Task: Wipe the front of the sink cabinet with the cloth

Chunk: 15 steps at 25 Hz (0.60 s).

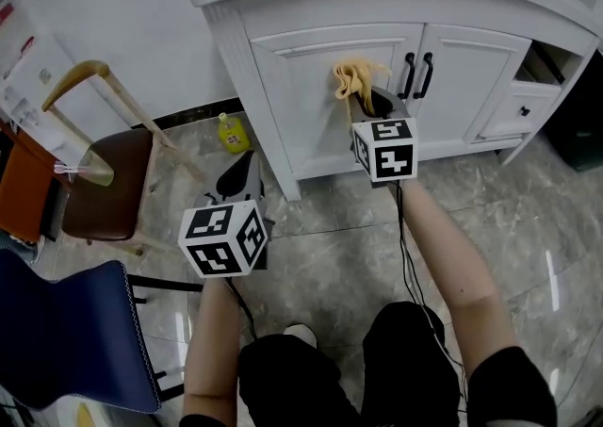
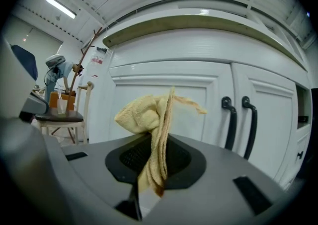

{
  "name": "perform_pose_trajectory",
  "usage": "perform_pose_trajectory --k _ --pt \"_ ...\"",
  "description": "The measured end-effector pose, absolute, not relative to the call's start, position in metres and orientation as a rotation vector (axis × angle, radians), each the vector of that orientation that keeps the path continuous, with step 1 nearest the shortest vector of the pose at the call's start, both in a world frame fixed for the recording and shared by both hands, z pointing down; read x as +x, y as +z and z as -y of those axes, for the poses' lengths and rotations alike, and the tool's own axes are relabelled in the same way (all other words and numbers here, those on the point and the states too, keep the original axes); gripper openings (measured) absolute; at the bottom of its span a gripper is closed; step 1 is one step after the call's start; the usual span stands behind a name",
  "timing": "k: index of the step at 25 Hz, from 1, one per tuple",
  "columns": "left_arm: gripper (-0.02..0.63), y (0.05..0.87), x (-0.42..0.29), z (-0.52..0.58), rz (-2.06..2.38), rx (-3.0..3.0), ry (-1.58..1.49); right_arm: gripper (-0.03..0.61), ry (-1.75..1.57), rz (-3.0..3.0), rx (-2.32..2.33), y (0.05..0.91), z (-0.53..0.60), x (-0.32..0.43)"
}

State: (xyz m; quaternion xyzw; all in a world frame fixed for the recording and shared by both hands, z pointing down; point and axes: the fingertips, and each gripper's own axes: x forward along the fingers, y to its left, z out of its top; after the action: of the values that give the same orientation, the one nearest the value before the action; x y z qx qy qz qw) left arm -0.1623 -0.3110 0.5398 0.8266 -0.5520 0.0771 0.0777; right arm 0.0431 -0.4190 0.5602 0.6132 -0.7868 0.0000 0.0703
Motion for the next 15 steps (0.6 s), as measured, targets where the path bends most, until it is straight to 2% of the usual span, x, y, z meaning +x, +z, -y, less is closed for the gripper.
perform_pose_trajectory --k 10,15 --pt "0.015 0.553 -0.141 0.313 1.622 2.487 0.238 0.078 0.051 2.185 2.041 0.573 0.414 0.116" --pt "0.015 0.559 -0.133 0.314 1.596 2.504 0.237 0.078 0.052 2.204 2.036 0.58 0.409 0.115"
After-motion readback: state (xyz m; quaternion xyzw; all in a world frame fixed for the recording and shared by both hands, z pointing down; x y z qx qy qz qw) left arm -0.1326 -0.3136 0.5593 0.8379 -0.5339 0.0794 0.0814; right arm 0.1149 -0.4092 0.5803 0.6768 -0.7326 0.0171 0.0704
